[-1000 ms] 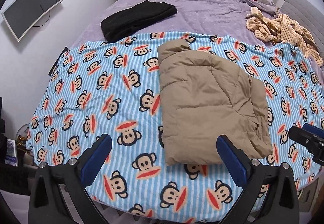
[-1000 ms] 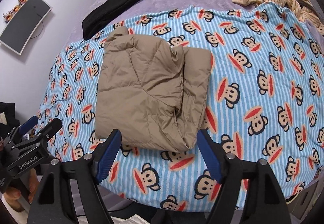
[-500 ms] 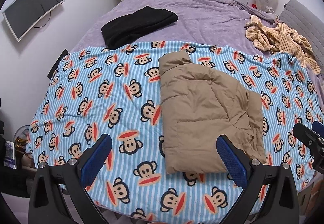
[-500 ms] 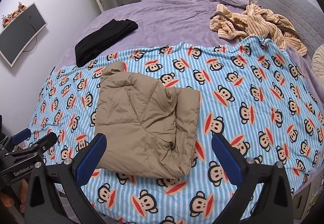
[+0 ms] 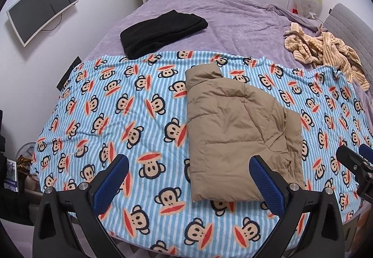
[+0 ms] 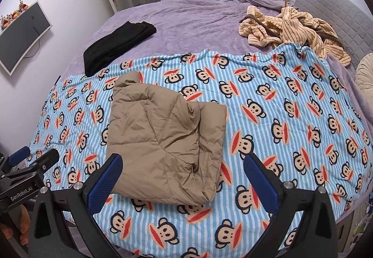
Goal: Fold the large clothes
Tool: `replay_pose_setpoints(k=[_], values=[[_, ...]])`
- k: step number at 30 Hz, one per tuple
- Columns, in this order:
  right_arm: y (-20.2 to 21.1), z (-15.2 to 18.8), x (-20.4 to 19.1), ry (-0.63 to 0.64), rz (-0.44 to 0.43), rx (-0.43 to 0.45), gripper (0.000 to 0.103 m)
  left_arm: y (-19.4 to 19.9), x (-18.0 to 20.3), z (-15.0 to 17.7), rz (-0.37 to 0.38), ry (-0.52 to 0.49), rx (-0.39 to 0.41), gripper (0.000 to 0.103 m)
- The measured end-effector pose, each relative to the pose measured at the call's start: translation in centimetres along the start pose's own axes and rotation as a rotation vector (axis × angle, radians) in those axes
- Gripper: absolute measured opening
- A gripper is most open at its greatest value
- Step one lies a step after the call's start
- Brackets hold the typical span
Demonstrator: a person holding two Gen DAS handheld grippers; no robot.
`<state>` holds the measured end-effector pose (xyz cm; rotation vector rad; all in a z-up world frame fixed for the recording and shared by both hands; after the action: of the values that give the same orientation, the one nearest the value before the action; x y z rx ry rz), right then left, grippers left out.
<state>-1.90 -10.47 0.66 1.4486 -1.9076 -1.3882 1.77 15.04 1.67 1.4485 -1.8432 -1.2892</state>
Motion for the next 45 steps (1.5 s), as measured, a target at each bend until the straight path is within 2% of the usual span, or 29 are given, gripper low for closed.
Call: replay_pose_setpoints(k=[45], values=[[0.17,0.06,-0.05,0.002,0.0,-0.002,0.103,0.36,-0.14,0.95,-0.005,0.013,-0.008,0.103]])
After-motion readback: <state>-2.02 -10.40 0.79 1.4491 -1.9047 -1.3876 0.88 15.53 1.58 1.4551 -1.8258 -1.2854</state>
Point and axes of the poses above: each gripper's, at about its wrist camera, not at the fingertips, and y roughly against the way its jaws point, x to its right, z to its underside, the point moved 5 cm from there along -y, roughly the way its jaws point, and after that the axes turned 15 degrees about -y, right-handed, at the moved point
